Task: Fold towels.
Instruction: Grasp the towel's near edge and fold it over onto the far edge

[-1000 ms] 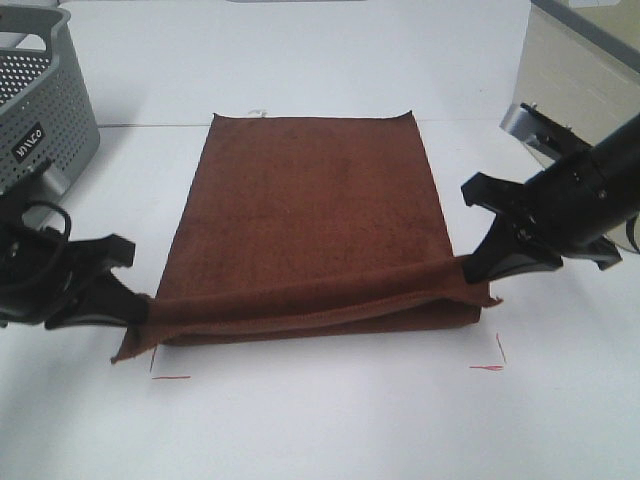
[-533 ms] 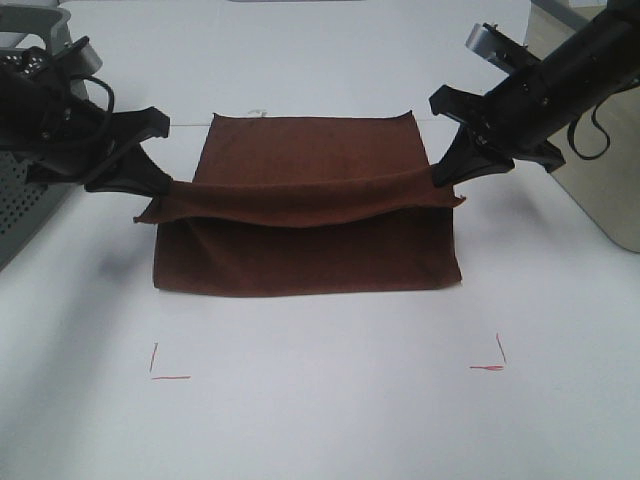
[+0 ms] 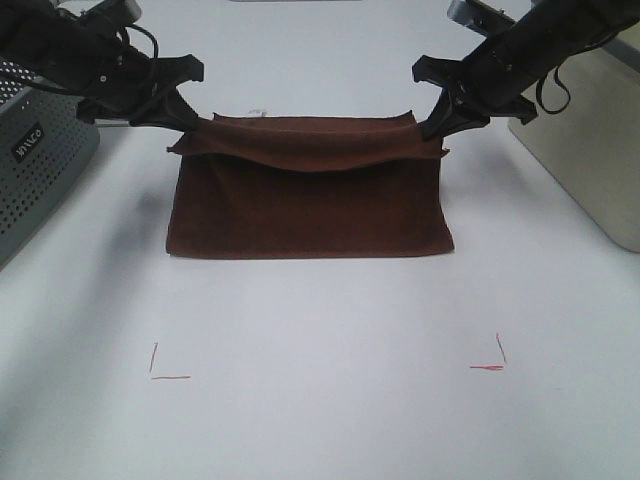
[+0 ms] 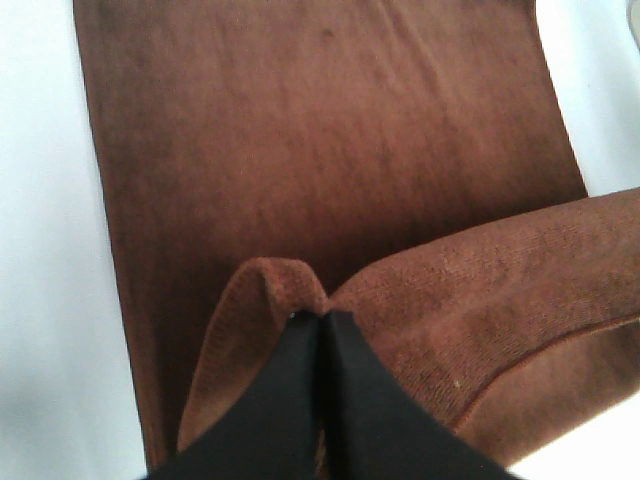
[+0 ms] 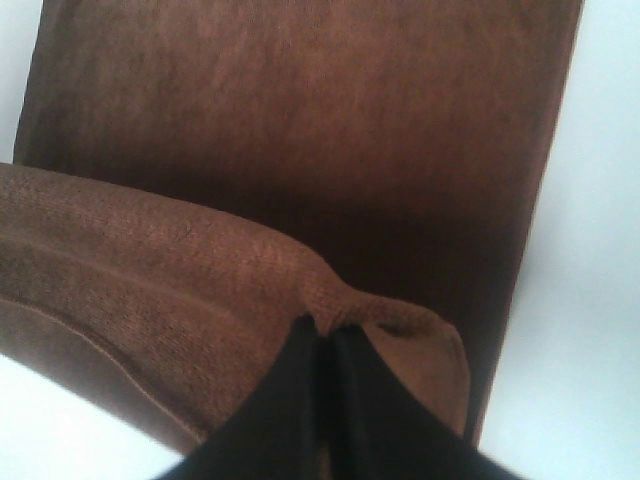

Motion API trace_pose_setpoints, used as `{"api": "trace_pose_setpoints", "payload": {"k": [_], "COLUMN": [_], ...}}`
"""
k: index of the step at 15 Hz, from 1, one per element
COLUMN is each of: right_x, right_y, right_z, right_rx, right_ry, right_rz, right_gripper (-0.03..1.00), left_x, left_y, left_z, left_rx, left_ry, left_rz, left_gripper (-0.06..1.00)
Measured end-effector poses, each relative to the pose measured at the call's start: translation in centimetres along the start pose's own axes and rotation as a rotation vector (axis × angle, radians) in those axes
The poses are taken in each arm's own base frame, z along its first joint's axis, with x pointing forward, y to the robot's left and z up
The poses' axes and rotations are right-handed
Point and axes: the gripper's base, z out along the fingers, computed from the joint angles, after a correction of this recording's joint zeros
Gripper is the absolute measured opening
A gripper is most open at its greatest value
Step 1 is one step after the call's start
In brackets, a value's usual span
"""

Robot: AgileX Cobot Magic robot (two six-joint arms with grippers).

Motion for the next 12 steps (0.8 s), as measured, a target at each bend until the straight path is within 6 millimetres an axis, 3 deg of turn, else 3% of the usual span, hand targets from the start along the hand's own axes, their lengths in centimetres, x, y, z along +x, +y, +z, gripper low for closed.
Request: {"api": "trace_pose_setpoints", "payload": {"k": [3,7,12], "right_x": [-3.0,-5.9,-6.4], "right_y": [-0.7,-1.6,-3.7], "right_z": [1.6,3.2,6.1], "right_rx": [0.0,0.018,0.082], "right_ry": [-0.067,-0.192,-0.283], "right_rz": [-0.033,-0.064,-0.063], "right_gripper": [0.0,0.0,0.0], "left_x": [-2.8,-4.2,-4.4], "left_y": [0.5,2.2,4.2], "left_z": [2.2,4.7,8.5], "left_rx": [-0.003,-0.07,-0.11], "left_ry": [-0.09,-0.224,-0.292], "left_rz": [0.027,0.021,0.016], "left_gripper": [0.0,0.0,0.0]}}
